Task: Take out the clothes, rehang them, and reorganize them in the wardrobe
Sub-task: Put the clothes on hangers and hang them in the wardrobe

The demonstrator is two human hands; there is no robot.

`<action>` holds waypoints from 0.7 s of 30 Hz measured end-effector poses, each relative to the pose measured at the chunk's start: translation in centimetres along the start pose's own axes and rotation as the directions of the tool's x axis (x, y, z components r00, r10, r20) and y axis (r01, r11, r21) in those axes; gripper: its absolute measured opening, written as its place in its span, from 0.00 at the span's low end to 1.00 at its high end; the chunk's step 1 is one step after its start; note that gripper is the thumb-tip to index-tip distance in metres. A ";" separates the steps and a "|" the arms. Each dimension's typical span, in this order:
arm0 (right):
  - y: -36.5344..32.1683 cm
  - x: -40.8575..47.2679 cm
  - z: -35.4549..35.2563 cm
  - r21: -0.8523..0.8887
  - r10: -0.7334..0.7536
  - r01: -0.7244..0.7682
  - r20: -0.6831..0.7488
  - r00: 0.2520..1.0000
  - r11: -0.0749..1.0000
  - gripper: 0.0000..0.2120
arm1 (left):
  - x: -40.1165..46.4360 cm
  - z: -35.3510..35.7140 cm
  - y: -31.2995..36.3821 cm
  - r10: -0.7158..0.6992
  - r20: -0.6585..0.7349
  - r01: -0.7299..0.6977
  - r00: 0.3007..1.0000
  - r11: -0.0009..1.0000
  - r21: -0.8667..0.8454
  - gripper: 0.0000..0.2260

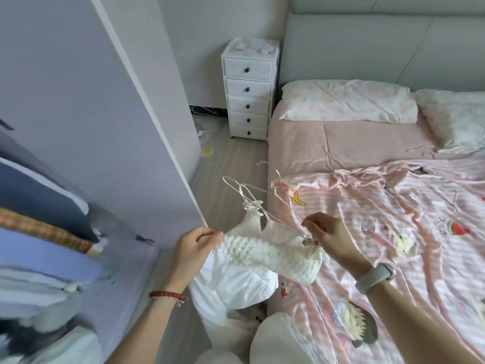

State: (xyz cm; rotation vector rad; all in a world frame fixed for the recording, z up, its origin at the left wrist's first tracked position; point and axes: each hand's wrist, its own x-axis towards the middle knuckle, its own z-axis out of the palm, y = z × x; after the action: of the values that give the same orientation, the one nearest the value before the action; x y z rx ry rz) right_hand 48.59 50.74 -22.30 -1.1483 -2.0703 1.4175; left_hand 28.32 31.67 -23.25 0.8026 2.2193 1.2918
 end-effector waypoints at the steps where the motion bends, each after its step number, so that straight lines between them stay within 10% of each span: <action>1: -0.1 -1.1 0.7 -0.026 -0.002 0.003 0.043 0.999 1.000 0.09 | -1.4 -0.7 -0.8 -0.015 -0.018 0.015 1.000 1.000 -0.007 0.08; 12: -7.8 -6.1 14.5 -0.051 -0.184 0.256 0.562 0.806 0.965 0.10 | -14.6 -14.0 -7.1 -0.271 -0.503 0.251 0.821 0.962 -0.109 0.15; 21: -20.6 -7.7 29.5 0.197 -0.358 0.432 0.872 0.333 0.880 0.12 | -23.4 -26.4 -6.4 -0.404 -0.831 0.249 0.384 0.911 -0.328 0.09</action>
State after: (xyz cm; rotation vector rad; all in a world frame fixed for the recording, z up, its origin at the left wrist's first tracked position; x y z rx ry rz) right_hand 24.31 24.05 -15.13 0.3518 -2.7907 1.8912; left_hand 27.11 -3.11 -14.64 -0.6024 2.7379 1.8857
